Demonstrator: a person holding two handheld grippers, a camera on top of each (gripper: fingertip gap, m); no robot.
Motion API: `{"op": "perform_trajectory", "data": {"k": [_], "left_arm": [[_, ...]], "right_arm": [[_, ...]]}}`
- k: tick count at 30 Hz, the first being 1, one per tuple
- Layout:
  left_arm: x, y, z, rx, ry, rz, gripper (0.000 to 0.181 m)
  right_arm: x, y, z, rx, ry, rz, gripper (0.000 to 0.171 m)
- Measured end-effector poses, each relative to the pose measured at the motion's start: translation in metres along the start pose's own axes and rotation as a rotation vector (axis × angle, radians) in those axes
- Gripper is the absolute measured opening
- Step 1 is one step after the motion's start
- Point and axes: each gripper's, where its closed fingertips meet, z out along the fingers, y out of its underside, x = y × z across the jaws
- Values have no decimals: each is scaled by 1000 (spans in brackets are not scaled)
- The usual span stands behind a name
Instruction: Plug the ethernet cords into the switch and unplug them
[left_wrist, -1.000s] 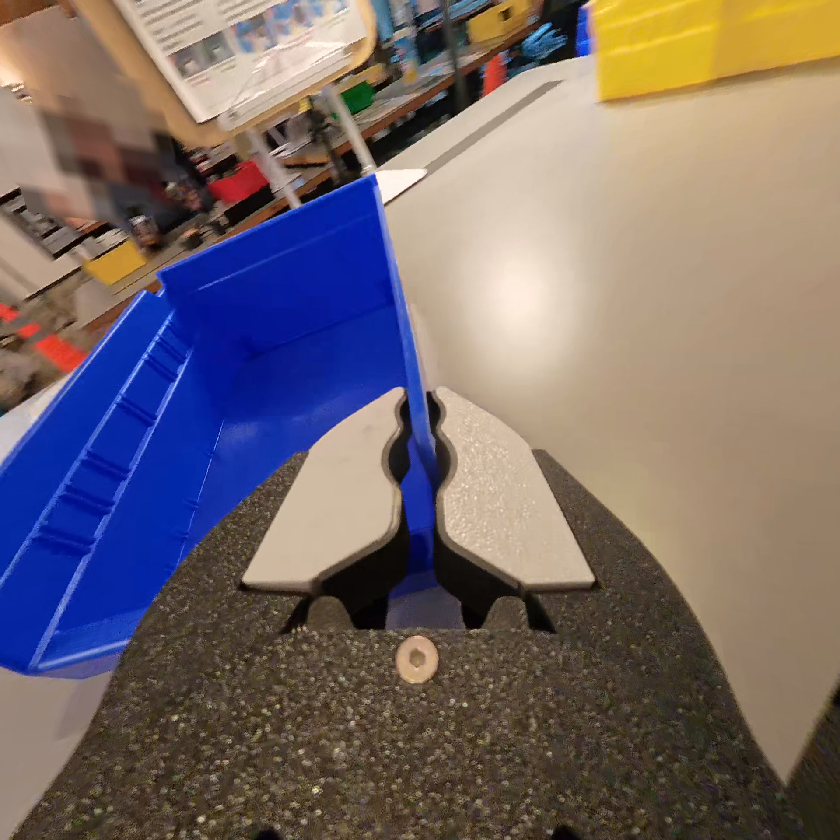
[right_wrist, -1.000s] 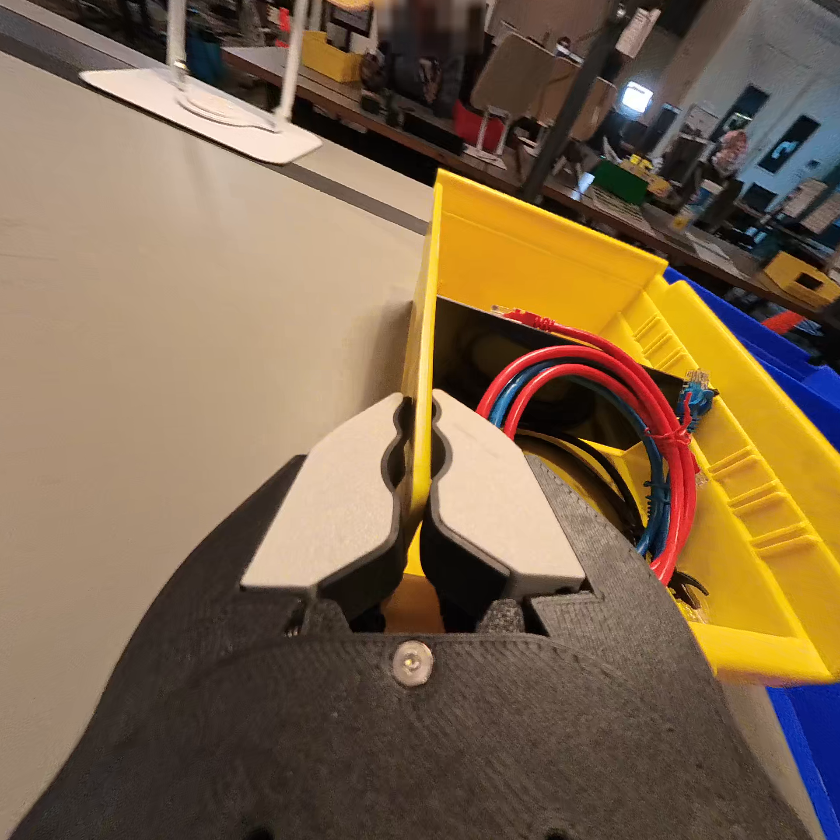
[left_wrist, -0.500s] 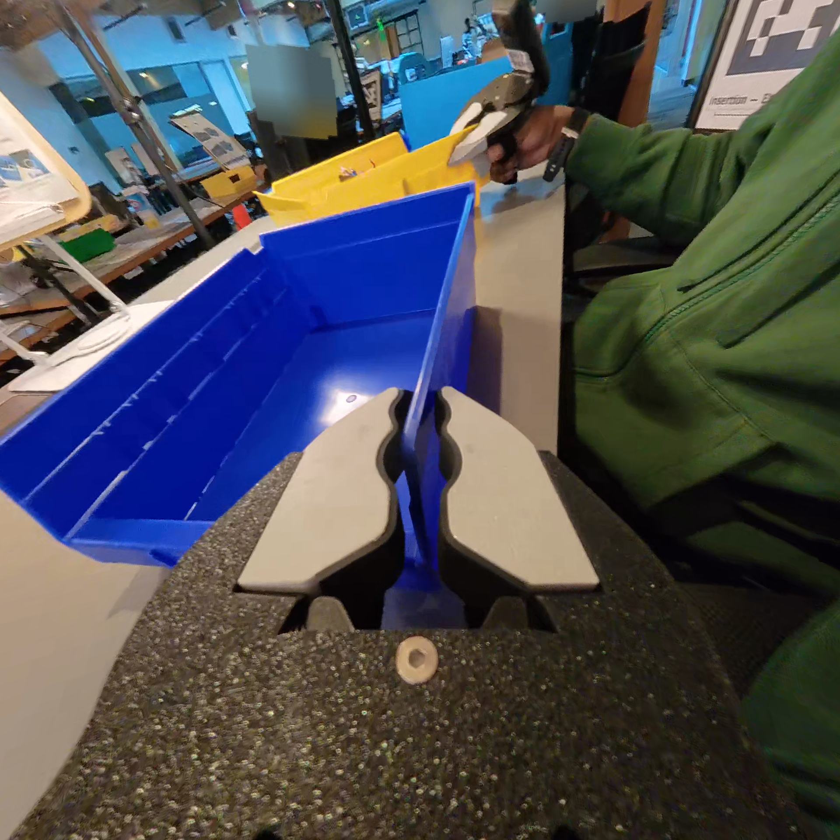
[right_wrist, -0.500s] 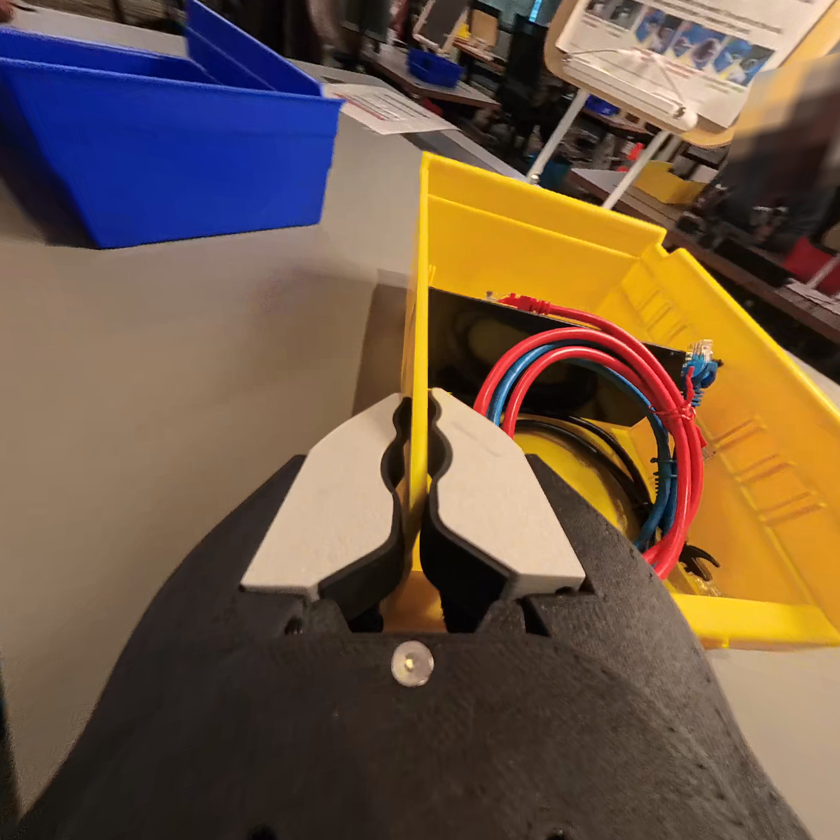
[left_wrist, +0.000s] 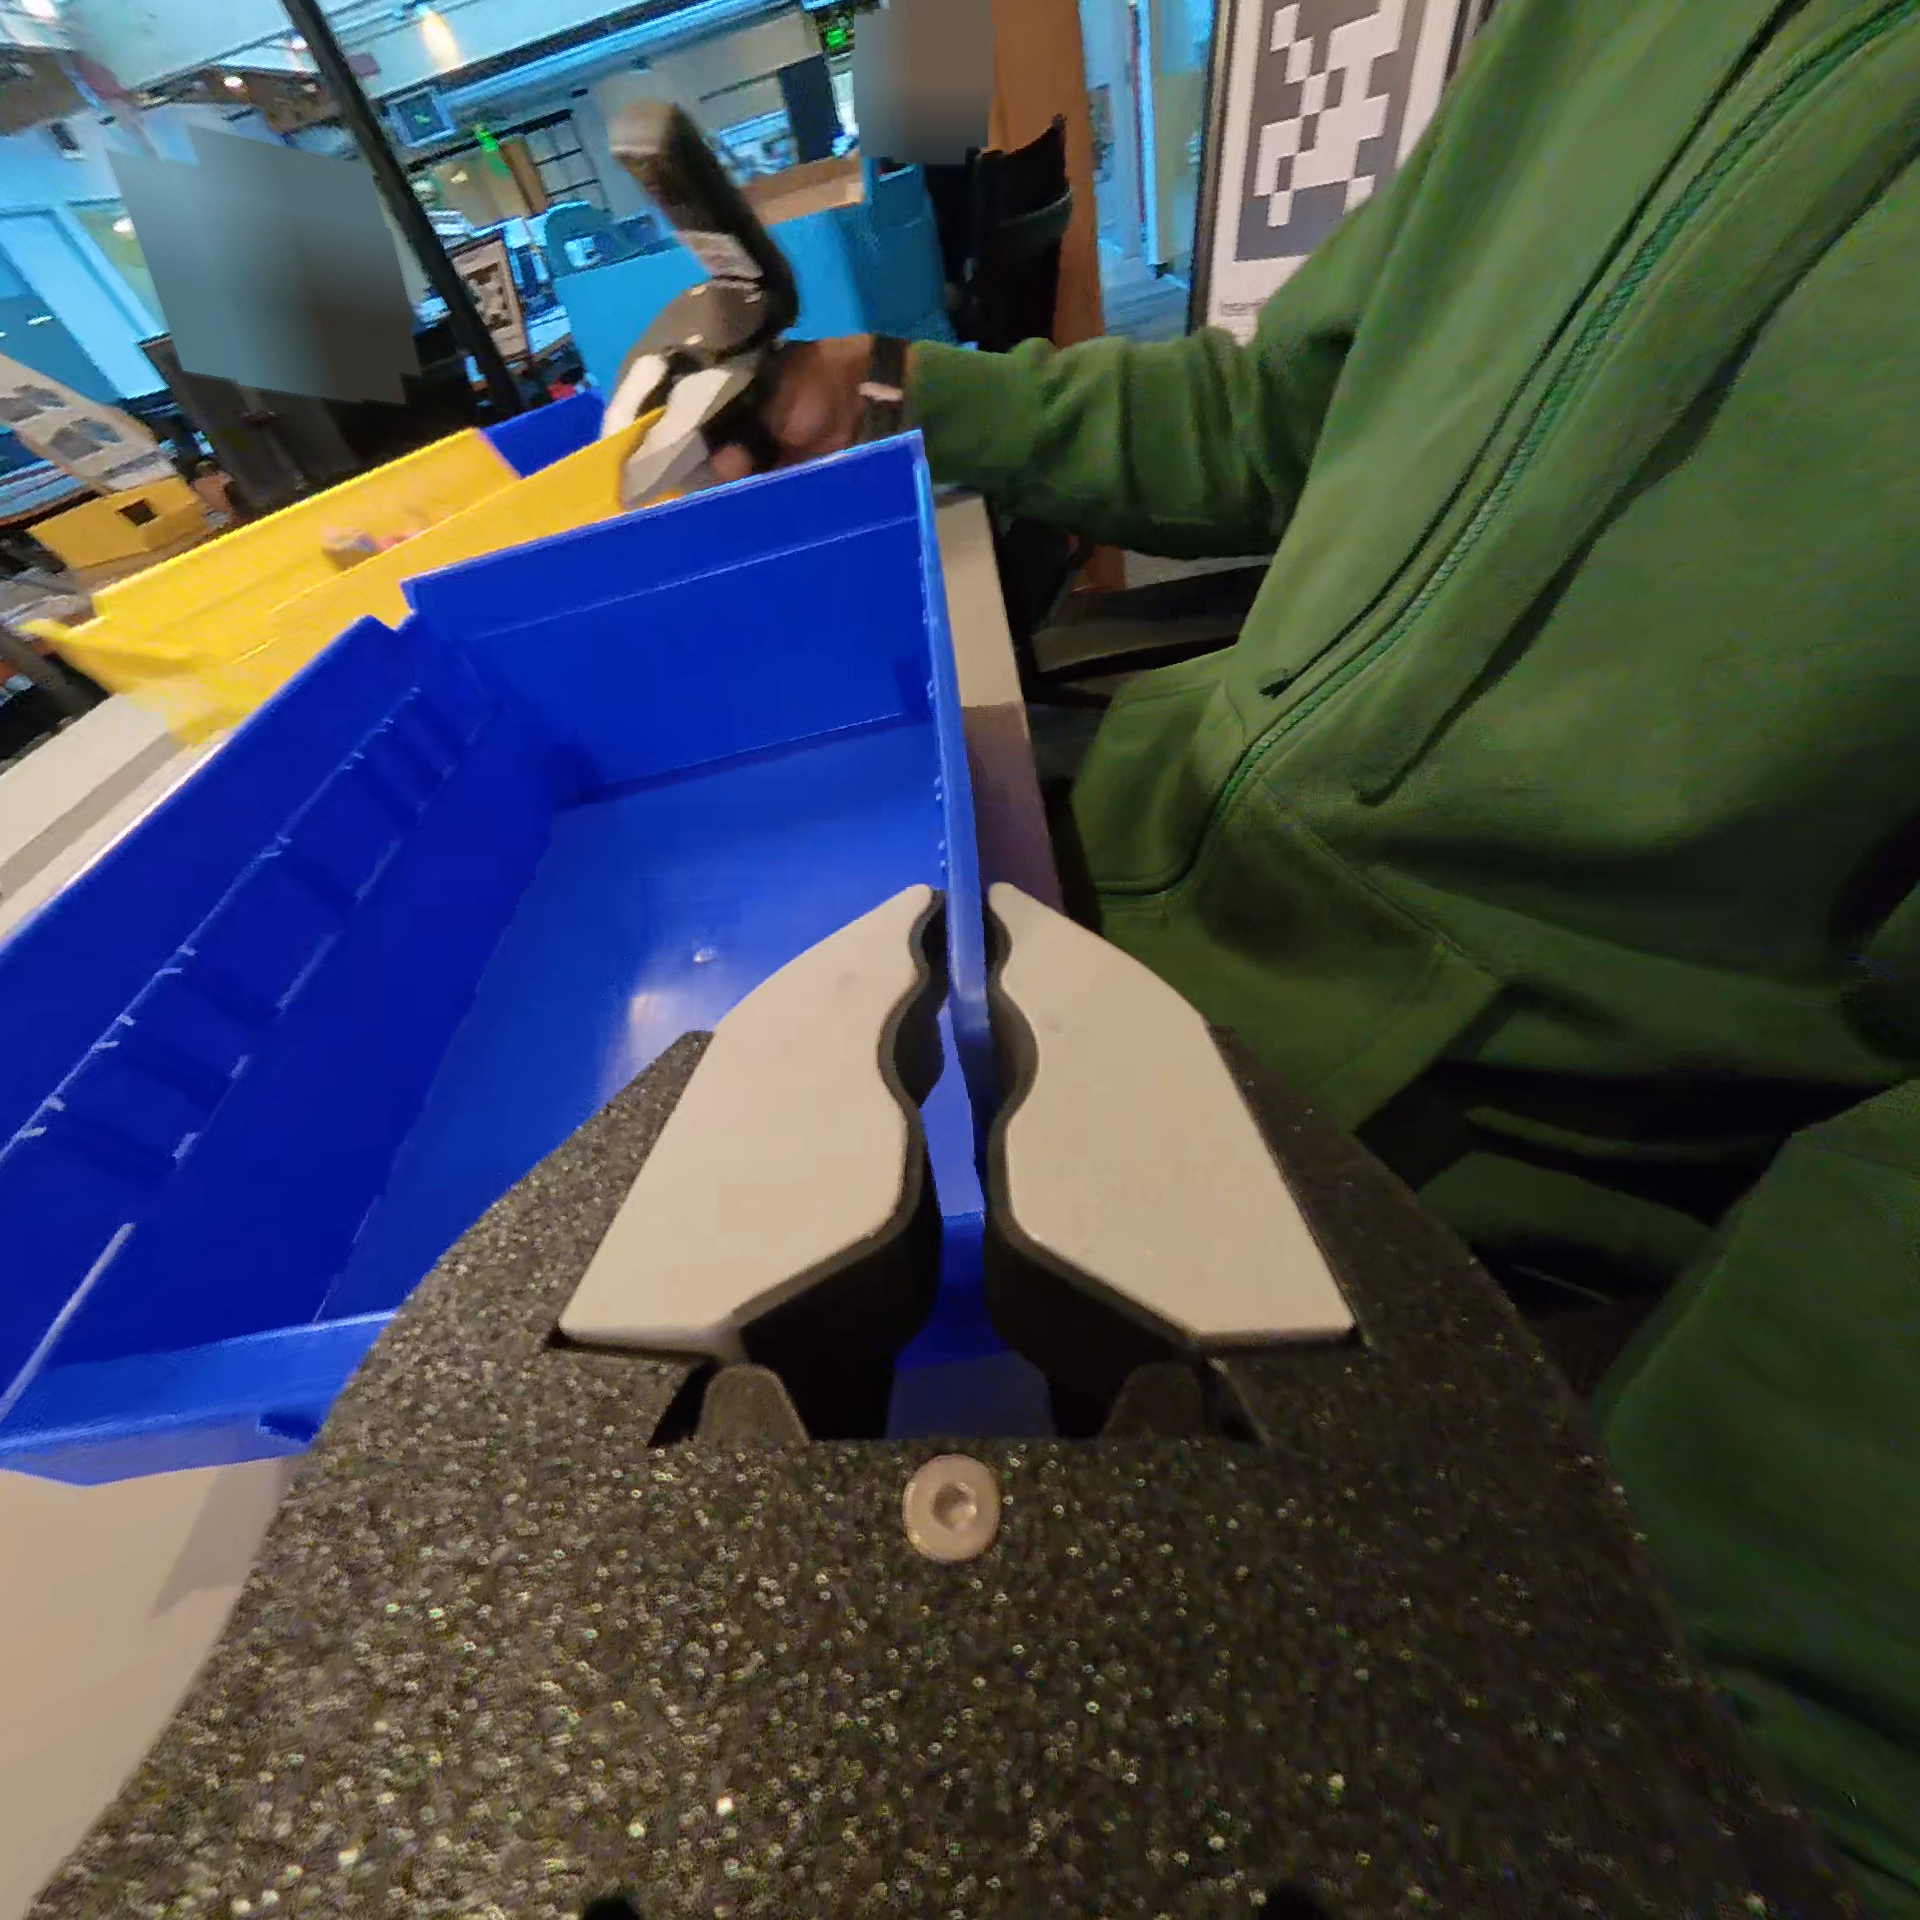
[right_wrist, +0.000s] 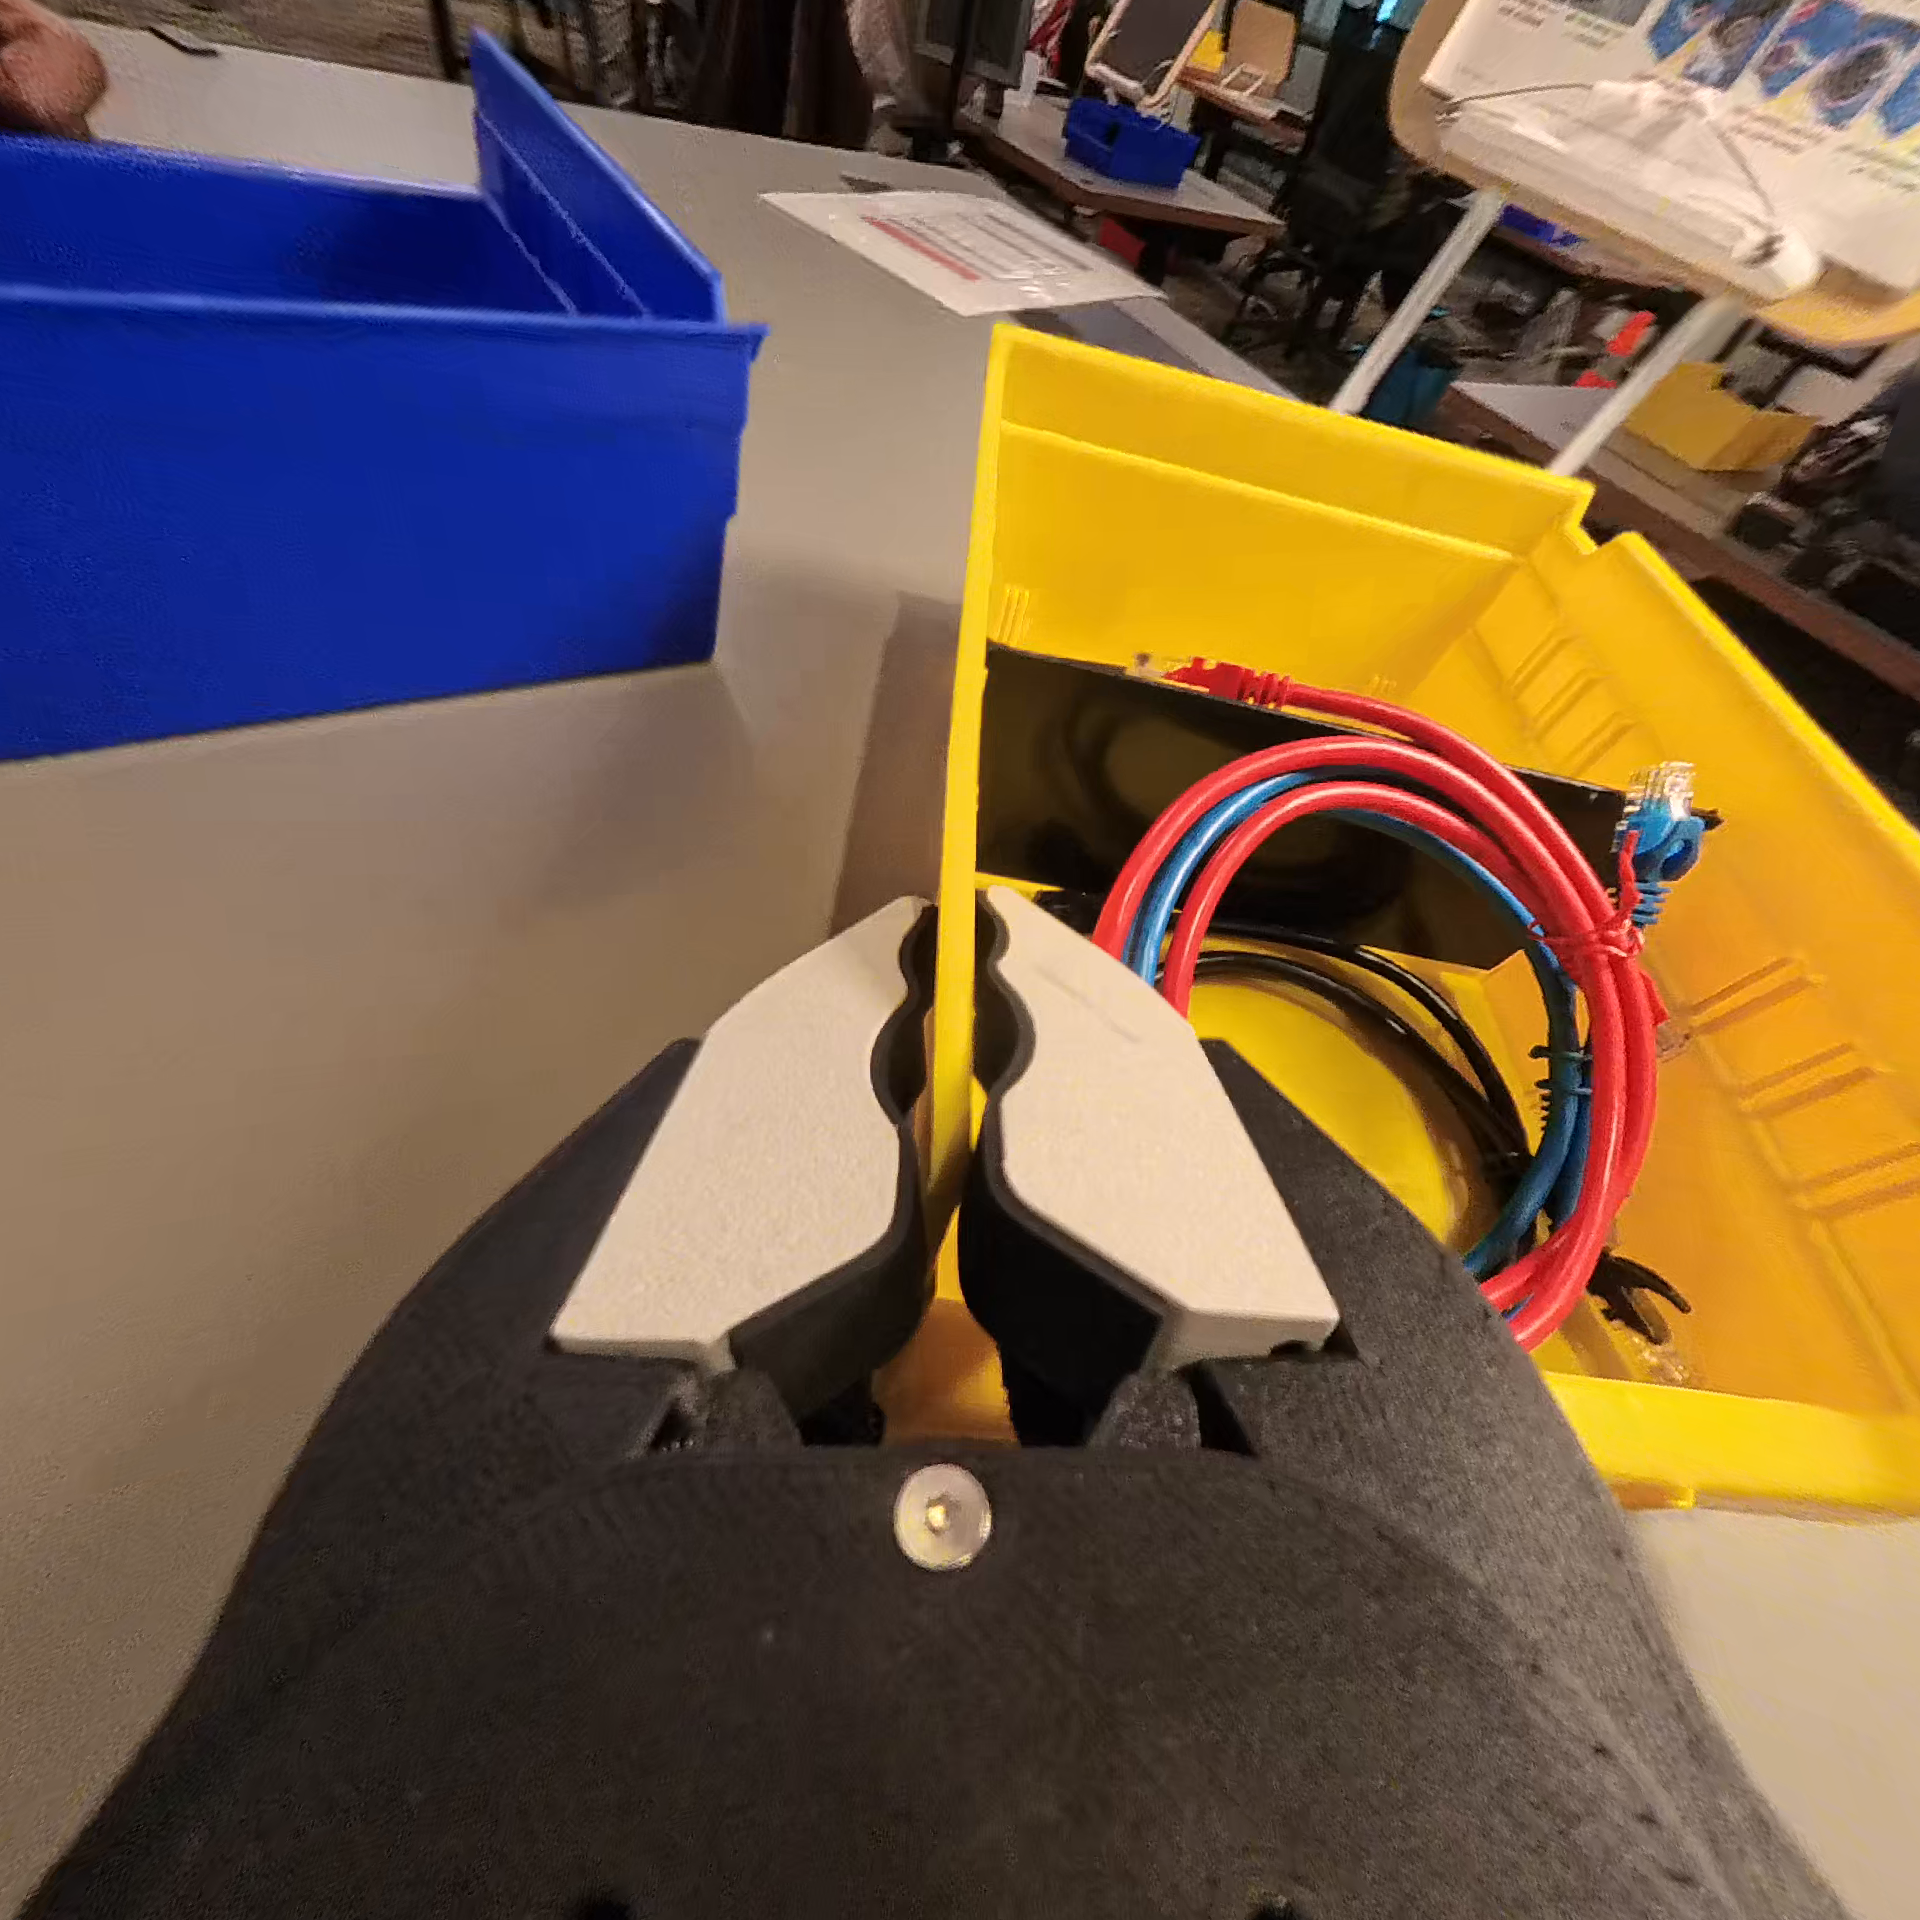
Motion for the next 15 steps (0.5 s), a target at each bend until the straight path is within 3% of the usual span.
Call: {"op": "perform_trajectory", "data": {"k": [15], "left_arm": [[14, -10, 30, 30, 141, 23, 4]], "right_arm": [[-52, -76, 173, 44, -419, -60, 3]]}}
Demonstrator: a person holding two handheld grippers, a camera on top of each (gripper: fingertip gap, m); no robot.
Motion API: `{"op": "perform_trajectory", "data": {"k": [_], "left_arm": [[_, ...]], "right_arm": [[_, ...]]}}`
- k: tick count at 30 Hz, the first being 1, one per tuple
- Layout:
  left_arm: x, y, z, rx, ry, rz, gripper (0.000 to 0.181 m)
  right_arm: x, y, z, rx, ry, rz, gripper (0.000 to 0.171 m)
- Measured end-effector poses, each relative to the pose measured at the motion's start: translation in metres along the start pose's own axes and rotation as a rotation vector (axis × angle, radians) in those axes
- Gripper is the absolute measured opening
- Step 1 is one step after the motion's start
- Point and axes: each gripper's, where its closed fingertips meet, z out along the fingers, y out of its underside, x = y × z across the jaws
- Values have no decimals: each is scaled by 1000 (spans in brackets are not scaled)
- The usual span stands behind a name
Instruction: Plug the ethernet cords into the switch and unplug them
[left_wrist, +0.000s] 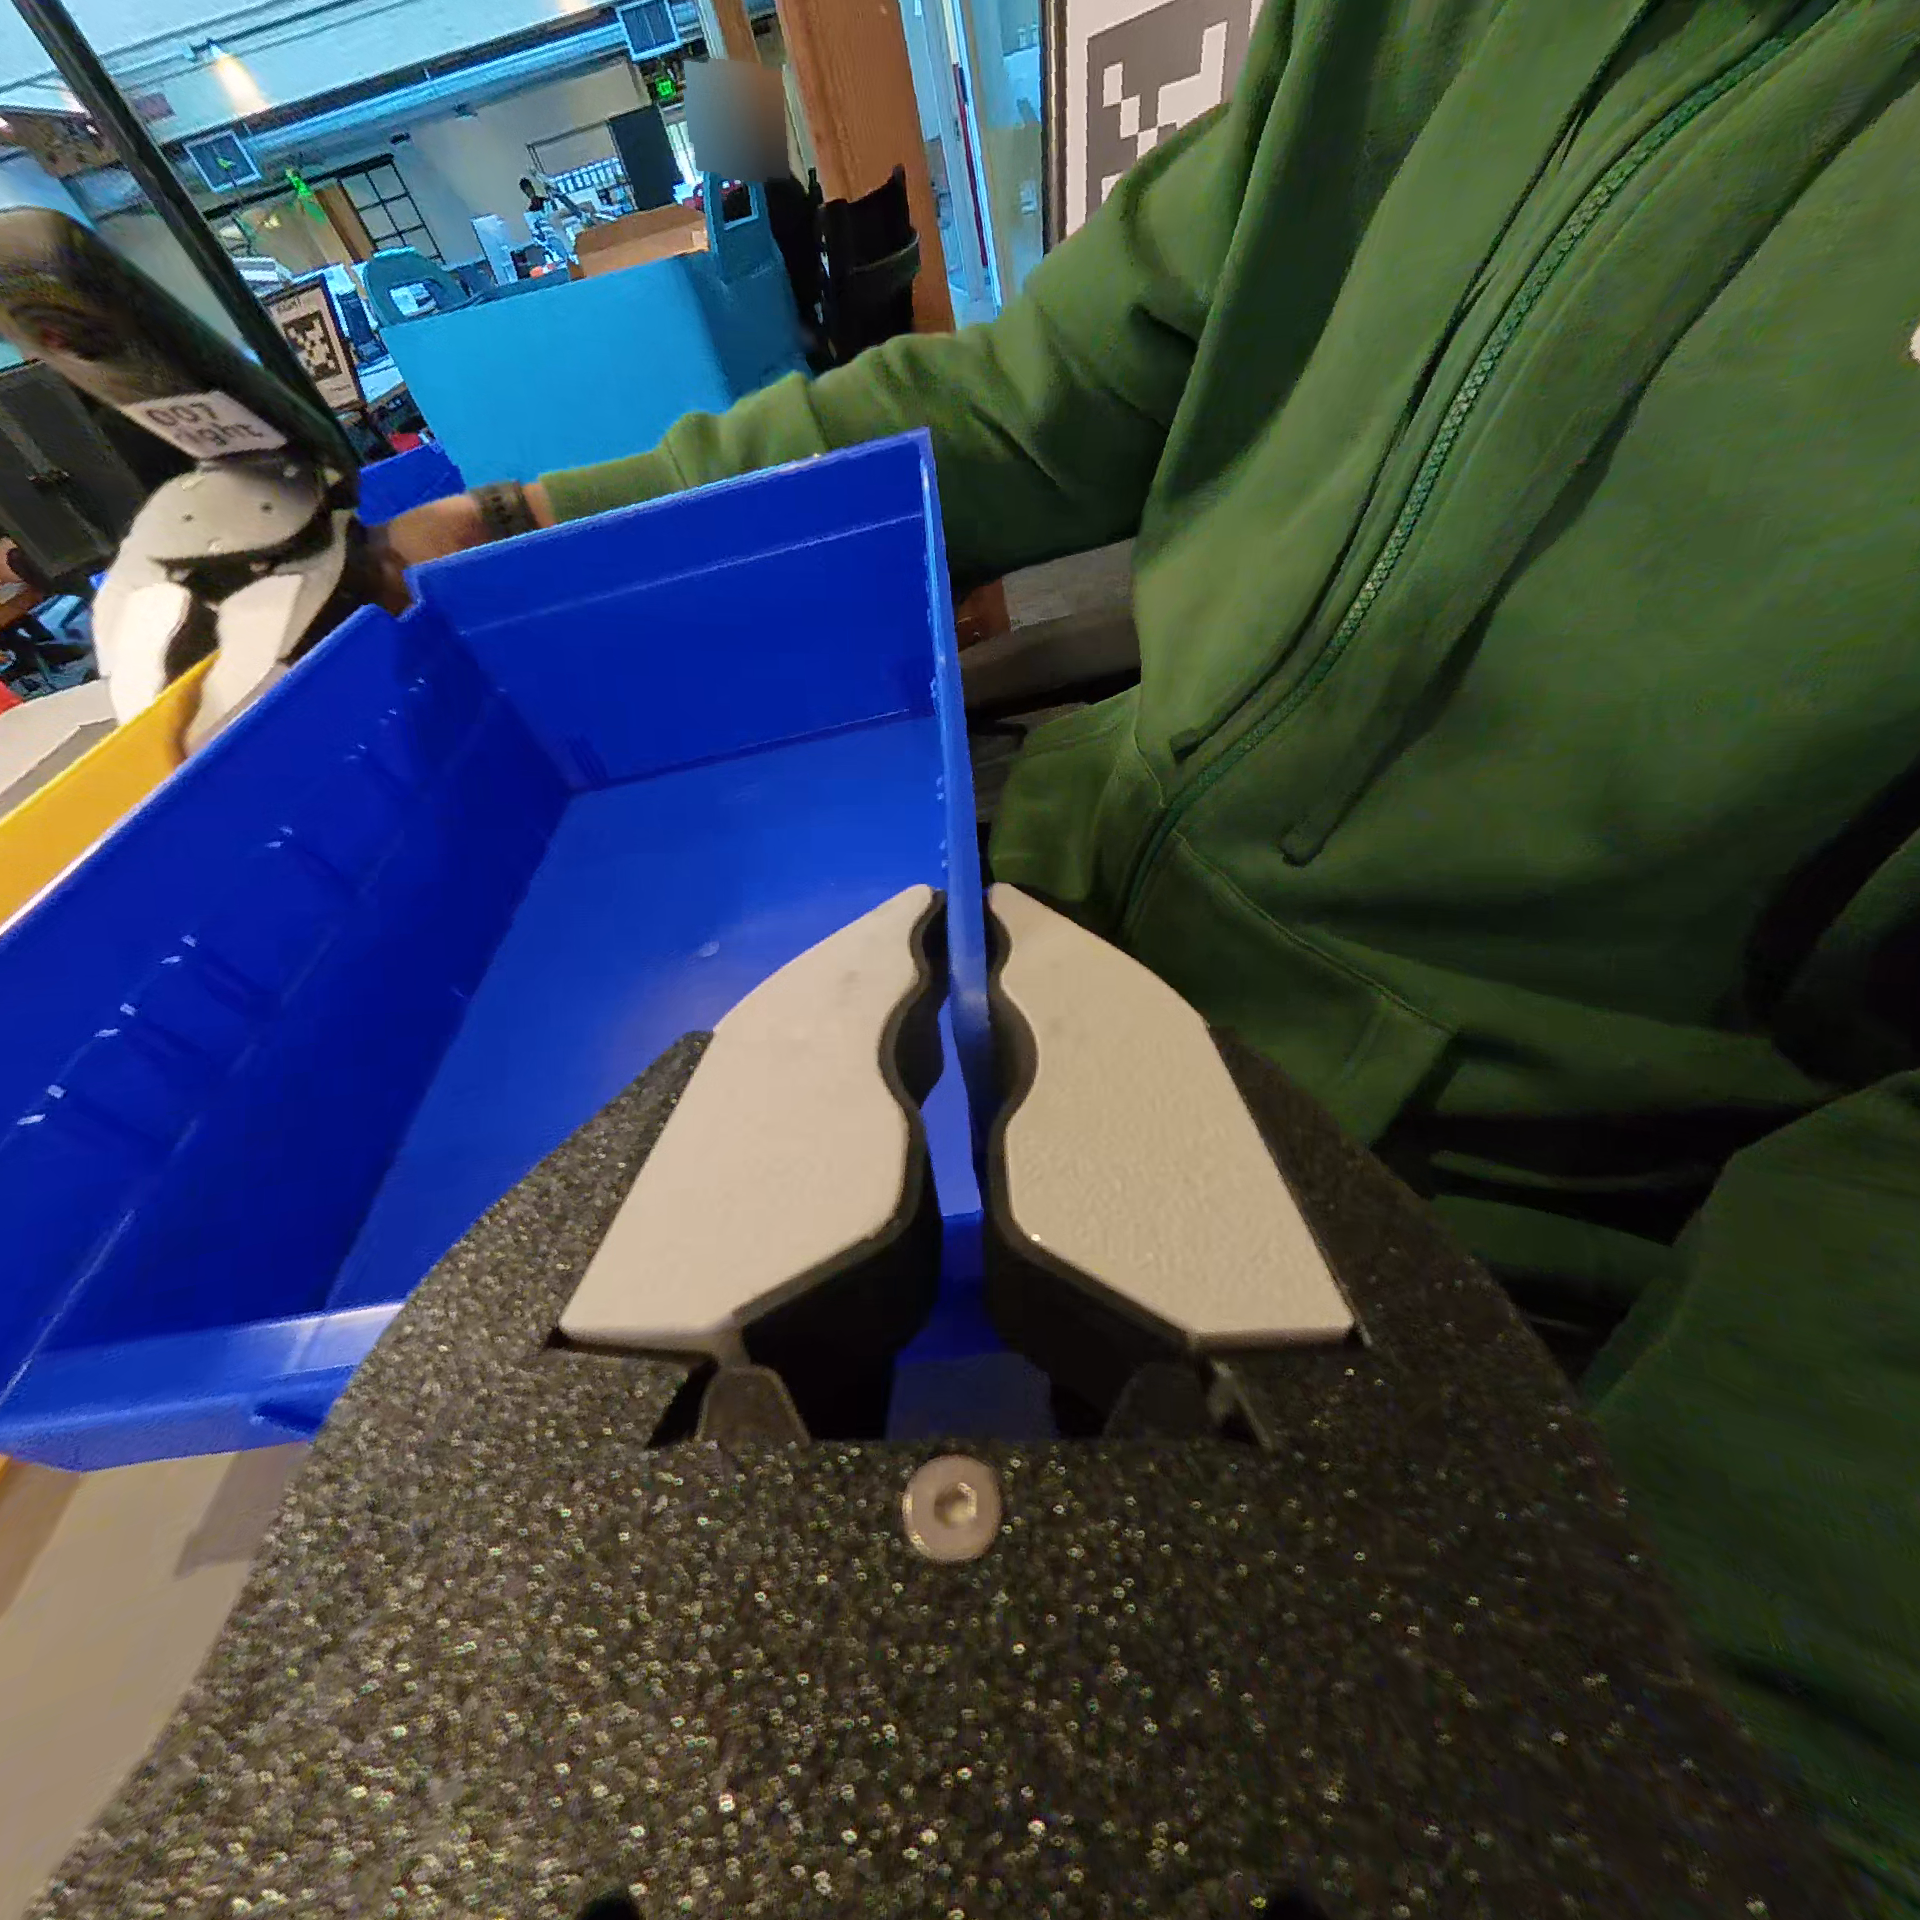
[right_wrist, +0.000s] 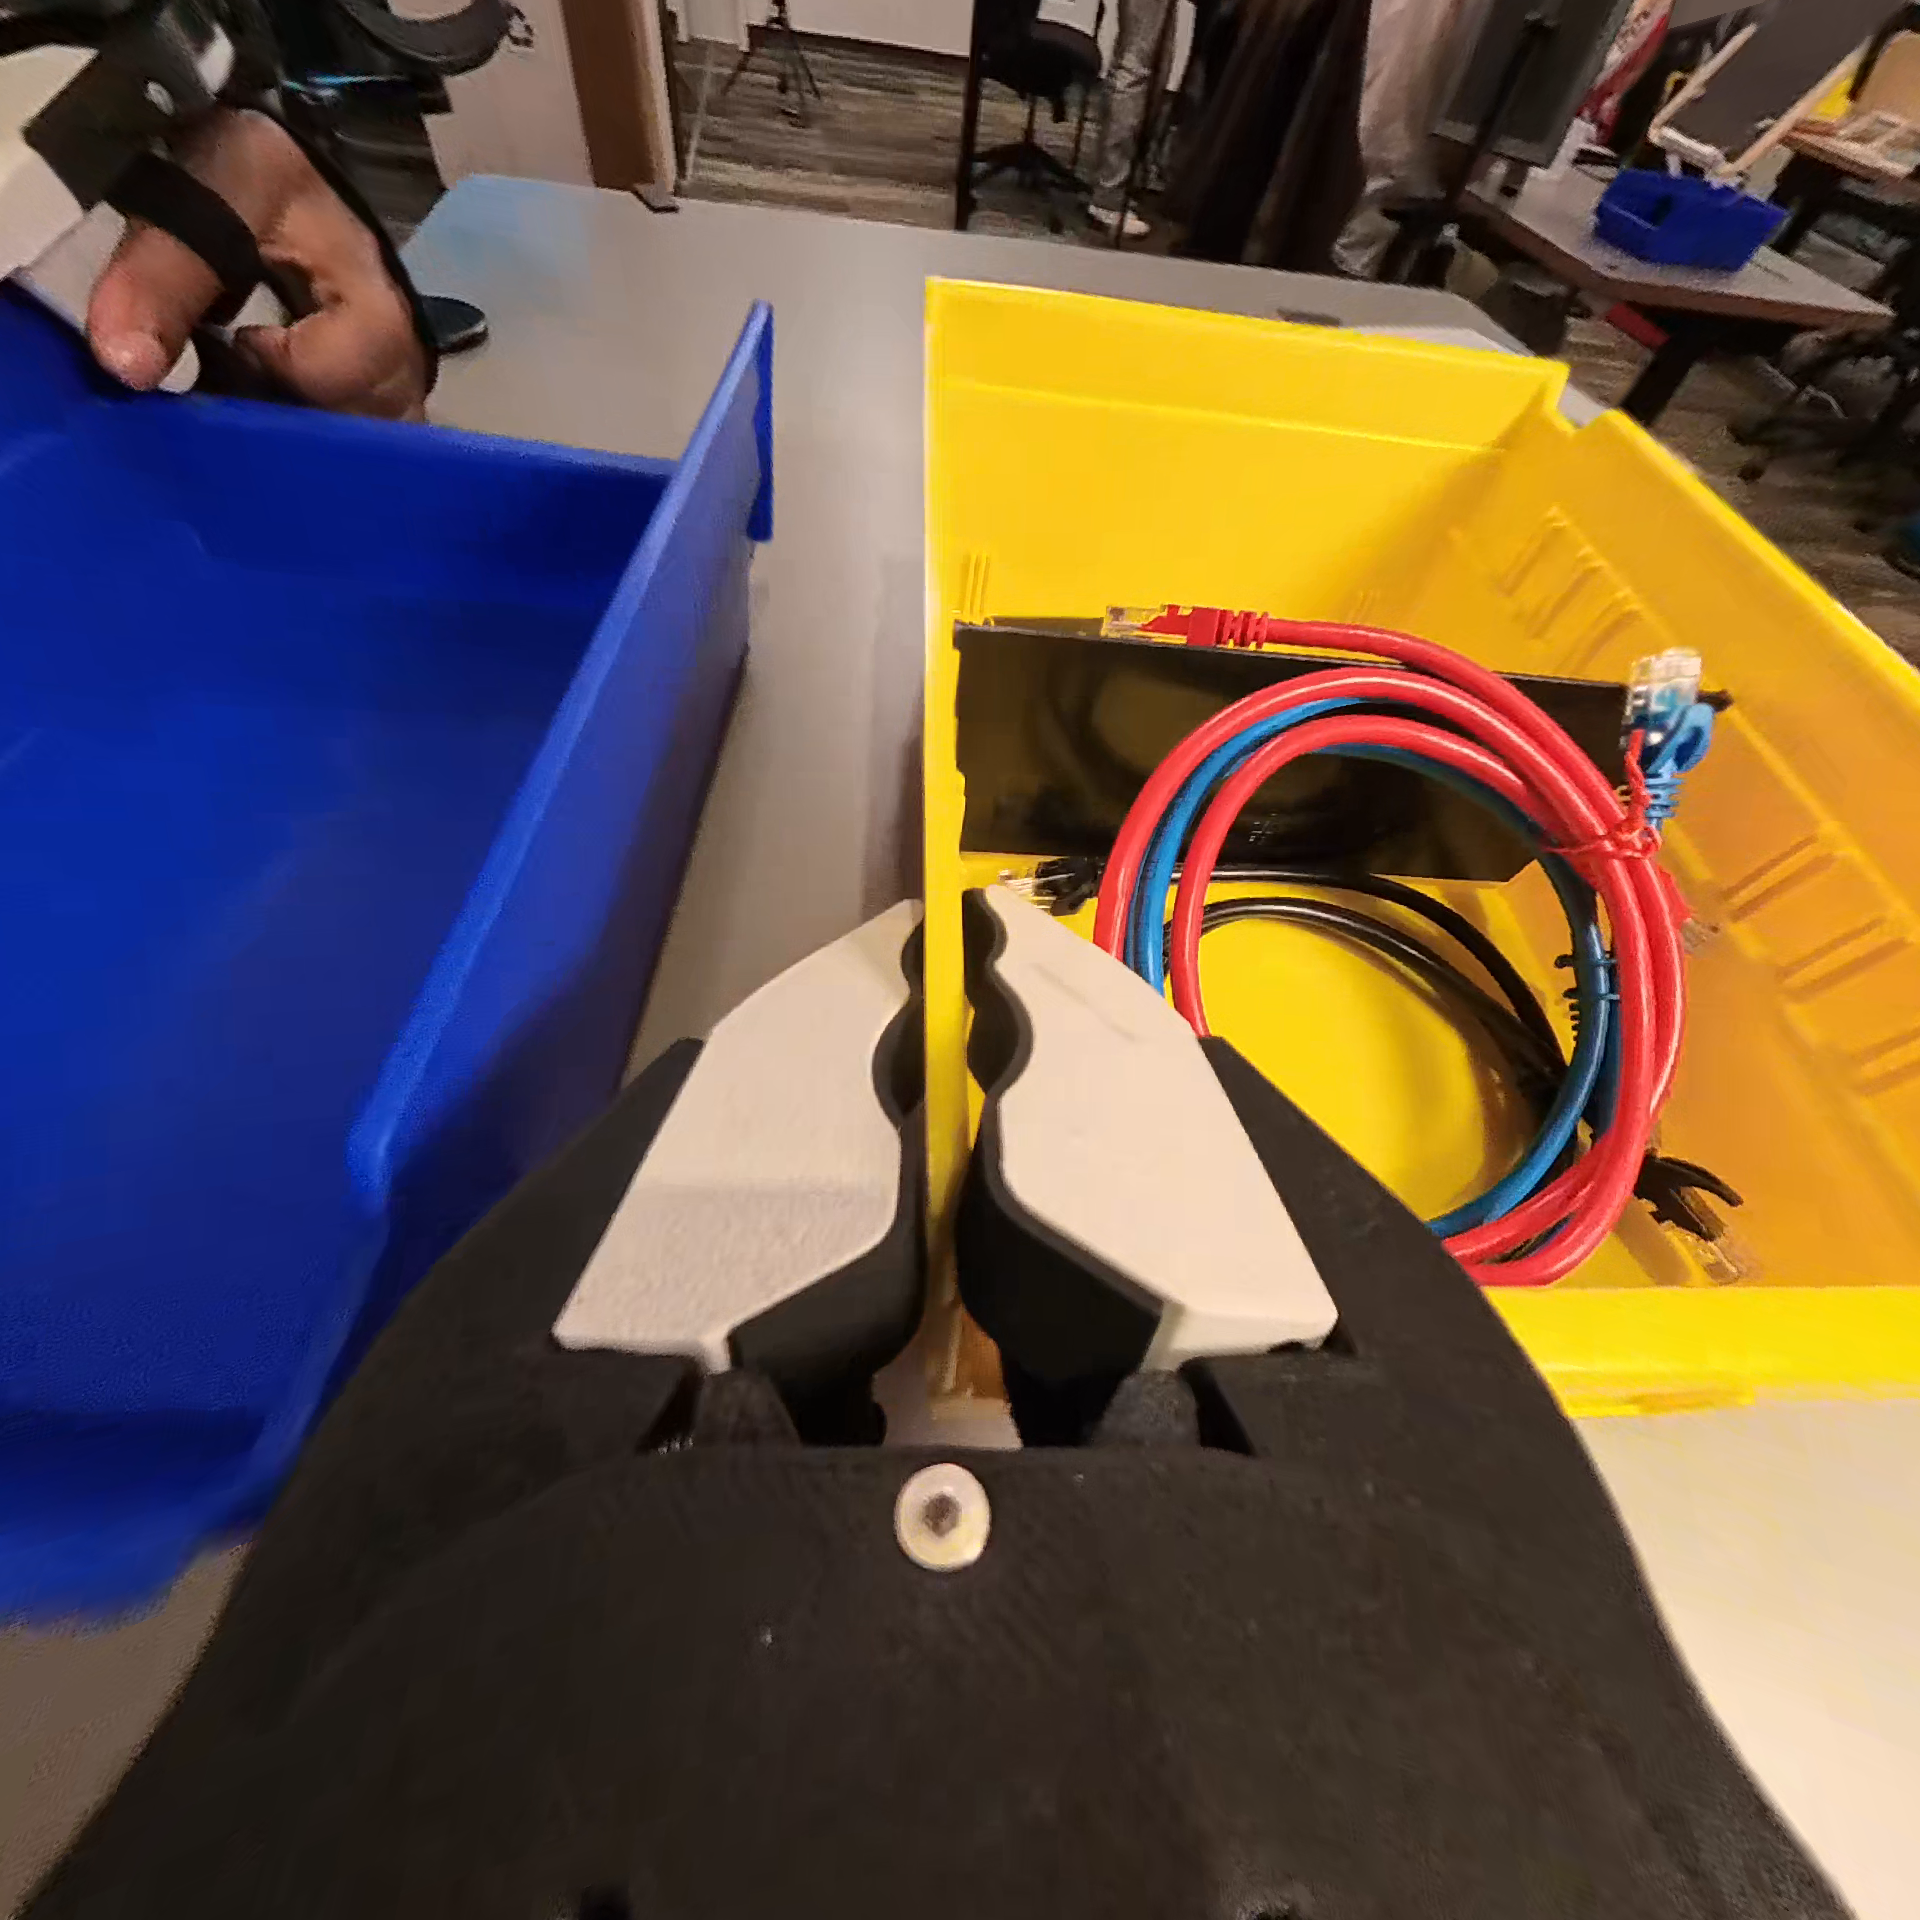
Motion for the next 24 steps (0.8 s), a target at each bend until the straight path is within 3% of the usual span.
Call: {"op": "perform_trajectory", "data": {"k": [4, 9, 13, 15, 18, 22, 24], "left_arm": [[0, 0, 0, 1, 2, 0, 4], [-2, -1, 7, 3, 13, 1, 4], [-8, -3, 22, 2, 8, -3, 4], [-11, -6, 35, 1, 6, -5, 4], [-21, -10, 62, -1, -2, -11, 4], [-45, -16, 119, -25, -86, 9, 7], [-62, -13, 148, -79, -187, 68, 26]], "right_arm": [[0, -12, 18, 32, 106, -65, 21], [26, -5, -50, -87, 435, -156, 52], [38, 30, -139, -218, 790, -138, 47], [25, 42, -176, -183, 895, -97, 45], [7, 47, -215, -59, 941, -68, 38], [5, 46, -286, -27, 1096, 23, 36], [-3, 37, -316, 16, 1141, 107, 36]]}}
